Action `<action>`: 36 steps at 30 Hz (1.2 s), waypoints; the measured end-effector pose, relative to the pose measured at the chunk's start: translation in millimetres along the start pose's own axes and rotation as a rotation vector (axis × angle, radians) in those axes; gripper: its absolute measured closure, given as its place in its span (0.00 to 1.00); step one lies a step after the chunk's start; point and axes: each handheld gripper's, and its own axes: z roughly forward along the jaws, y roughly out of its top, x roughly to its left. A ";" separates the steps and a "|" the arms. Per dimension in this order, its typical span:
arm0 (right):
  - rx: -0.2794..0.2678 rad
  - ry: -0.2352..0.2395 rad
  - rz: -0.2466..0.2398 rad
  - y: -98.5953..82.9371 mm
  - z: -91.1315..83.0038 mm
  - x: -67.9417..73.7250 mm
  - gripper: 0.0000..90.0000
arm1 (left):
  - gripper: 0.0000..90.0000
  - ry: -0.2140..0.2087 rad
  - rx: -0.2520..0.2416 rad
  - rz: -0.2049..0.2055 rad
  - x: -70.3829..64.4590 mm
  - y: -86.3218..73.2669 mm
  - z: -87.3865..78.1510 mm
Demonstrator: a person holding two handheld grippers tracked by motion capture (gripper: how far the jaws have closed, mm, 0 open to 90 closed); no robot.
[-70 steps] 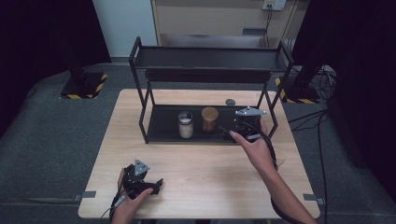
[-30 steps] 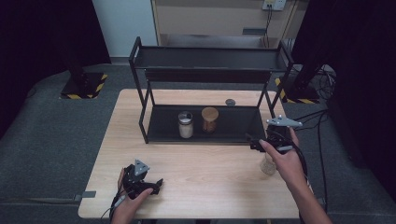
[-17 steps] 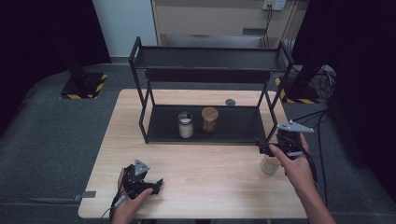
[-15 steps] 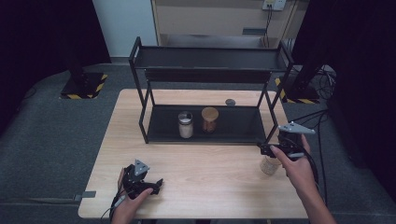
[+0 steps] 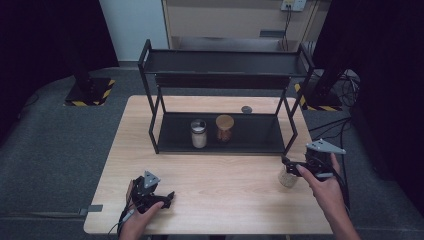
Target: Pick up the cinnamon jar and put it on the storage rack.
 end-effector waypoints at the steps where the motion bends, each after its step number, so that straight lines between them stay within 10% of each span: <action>1: 0.002 -0.001 -0.001 -2.0 -0.1 -0.4 0.03 | 0.00 0.000 0.000 0.000 0.0 0.0 0.0; 36: 0.051 -0.018 0.061 -52.8 11.9 -7.0 0.03 | 0.00 0.000 0.000 0.000 0.0 0.0 0.0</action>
